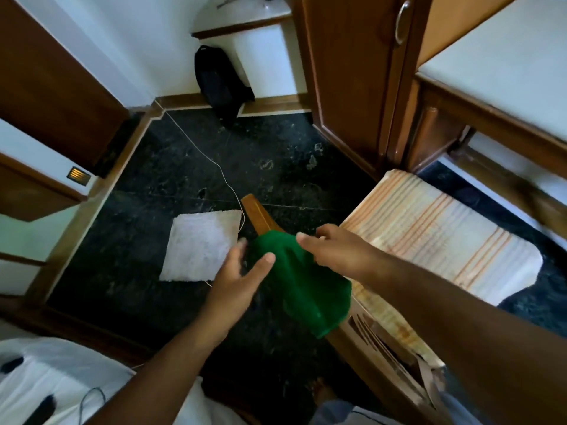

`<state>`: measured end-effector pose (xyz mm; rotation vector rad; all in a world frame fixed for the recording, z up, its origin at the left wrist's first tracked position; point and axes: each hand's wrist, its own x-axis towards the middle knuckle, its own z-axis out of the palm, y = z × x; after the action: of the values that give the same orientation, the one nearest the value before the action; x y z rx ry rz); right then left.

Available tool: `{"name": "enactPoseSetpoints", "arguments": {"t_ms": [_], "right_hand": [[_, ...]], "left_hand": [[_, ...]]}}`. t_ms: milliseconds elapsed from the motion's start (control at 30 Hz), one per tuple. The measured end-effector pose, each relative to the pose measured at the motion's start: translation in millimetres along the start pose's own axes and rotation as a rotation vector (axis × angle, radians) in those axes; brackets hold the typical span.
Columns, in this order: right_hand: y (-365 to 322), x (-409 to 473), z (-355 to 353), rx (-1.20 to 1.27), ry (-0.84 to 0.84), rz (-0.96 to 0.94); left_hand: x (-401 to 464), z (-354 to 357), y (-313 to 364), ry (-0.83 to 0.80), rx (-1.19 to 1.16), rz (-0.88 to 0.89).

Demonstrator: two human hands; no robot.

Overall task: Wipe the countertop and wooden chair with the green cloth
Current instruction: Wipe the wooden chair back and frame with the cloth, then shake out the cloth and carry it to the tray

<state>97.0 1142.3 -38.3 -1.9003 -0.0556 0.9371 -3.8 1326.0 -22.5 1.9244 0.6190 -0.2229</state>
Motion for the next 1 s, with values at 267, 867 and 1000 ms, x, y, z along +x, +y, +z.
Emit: {"name": "enactPoseSetpoints", "arguments": {"t_ms": [267,867,1000], "right_hand": [[-15.9,25.5,7.5,-0.190,-0.195,-0.261],[-26.4,-196.9,-196.6,-0.663,-0.038,-0.219],[51.7,-285.4,-282.6,-0.451,0.087,-0.150]], "left_hand": [[20.0,-12.3,-10.6,-0.139,-0.029,0.107],[-29.8,60.0,225.1,-0.723,0.594,0.560],[-70.6,181.6,266.4,-0.793,0.488,0.569]]}}
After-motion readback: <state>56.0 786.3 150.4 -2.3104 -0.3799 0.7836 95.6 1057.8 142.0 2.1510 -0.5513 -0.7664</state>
